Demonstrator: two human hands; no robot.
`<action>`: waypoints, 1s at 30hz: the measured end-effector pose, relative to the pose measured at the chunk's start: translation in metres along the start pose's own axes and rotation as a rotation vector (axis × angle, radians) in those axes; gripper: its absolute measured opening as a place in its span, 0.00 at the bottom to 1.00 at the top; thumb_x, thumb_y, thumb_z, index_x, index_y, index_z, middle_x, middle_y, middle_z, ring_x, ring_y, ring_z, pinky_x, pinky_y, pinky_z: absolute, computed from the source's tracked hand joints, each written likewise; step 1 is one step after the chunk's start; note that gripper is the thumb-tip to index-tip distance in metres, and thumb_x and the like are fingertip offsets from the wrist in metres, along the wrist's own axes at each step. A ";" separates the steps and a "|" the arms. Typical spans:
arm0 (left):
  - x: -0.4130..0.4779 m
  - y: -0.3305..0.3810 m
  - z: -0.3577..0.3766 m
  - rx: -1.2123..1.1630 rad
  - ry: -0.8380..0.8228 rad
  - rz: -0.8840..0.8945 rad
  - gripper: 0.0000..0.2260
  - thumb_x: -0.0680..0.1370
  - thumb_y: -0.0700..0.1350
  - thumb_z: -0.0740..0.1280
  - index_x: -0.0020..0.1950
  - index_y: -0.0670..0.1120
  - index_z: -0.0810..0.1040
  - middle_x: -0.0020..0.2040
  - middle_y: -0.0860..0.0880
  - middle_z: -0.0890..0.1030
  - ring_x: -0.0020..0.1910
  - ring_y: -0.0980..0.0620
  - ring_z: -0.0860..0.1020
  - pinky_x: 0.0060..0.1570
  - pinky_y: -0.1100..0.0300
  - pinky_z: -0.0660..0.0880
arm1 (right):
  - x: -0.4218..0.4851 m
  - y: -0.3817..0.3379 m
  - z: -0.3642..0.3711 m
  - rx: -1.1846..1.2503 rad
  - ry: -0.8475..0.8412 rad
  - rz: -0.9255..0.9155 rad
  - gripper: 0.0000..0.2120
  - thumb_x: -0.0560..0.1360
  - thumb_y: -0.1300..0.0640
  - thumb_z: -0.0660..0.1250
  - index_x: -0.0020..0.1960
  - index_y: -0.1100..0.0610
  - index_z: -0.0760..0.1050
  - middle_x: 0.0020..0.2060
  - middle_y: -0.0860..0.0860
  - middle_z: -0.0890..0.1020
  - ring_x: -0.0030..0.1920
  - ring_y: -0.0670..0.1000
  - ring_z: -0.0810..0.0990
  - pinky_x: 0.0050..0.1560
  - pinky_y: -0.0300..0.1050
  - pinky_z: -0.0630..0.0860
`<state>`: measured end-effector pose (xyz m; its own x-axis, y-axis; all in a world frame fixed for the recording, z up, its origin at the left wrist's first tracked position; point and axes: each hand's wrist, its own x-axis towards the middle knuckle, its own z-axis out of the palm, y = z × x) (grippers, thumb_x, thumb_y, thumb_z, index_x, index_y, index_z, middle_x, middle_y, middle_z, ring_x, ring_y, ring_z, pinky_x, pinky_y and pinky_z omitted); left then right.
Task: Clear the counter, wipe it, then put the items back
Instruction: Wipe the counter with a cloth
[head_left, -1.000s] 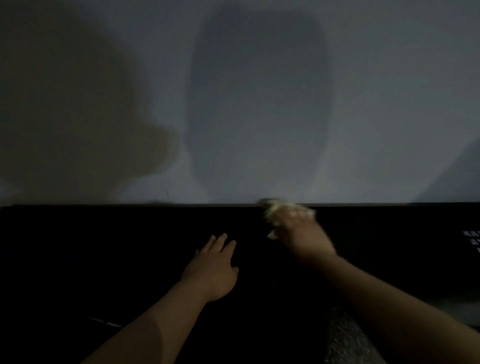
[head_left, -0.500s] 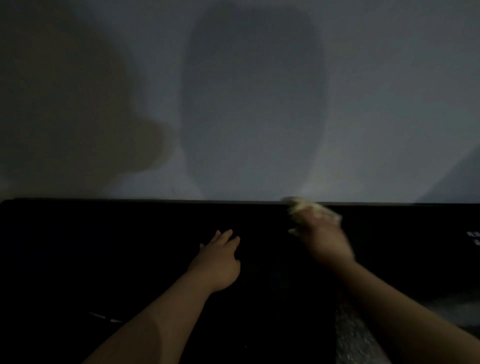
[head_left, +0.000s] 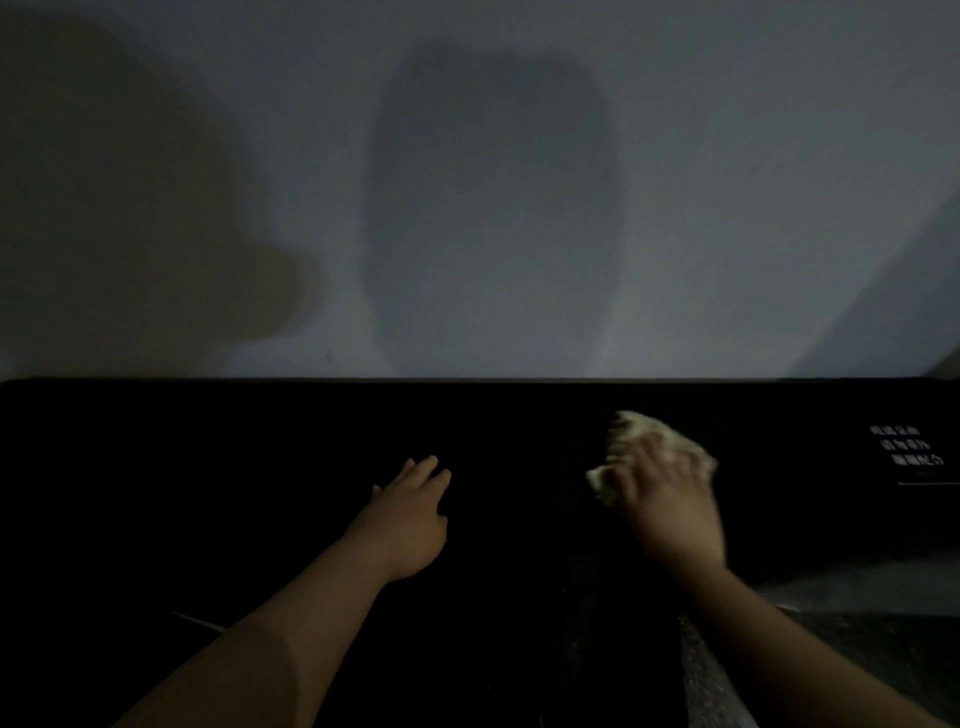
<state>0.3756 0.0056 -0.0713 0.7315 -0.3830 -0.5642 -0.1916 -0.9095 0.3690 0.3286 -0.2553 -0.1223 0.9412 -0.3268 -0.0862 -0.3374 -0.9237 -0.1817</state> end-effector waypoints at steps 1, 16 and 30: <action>-0.004 -0.001 0.002 0.003 0.004 0.001 0.25 0.83 0.44 0.52 0.78 0.48 0.46 0.78 0.51 0.41 0.77 0.51 0.39 0.74 0.49 0.39 | -0.003 0.004 -0.001 0.005 0.008 0.098 0.32 0.77 0.39 0.38 0.75 0.51 0.58 0.76 0.54 0.57 0.75 0.58 0.55 0.75 0.53 0.46; -0.024 -0.001 0.021 0.082 0.012 0.011 0.27 0.82 0.38 0.51 0.78 0.43 0.42 0.78 0.48 0.38 0.77 0.49 0.37 0.74 0.47 0.40 | -0.040 0.018 -0.004 -0.066 0.071 0.159 0.27 0.79 0.48 0.55 0.75 0.56 0.58 0.74 0.58 0.61 0.74 0.60 0.57 0.74 0.59 0.49; -0.052 0.000 0.044 0.189 0.040 0.068 0.26 0.84 0.46 0.50 0.78 0.45 0.41 0.78 0.50 0.38 0.77 0.50 0.37 0.75 0.50 0.39 | -0.076 -0.005 -0.001 0.116 0.082 0.053 0.27 0.79 0.50 0.59 0.75 0.57 0.60 0.74 0.58 0.61 0.75 0.59 0.57 0.75 0.53 0.48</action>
<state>0.3088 0.0179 -0.0742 0.7370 -0.4416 -0.5117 -0.3585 -0.8972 0.2580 0.2583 -0.2264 -0.1135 0.9188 -0.3943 -0.0195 -0.3825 -0.8769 -0.2909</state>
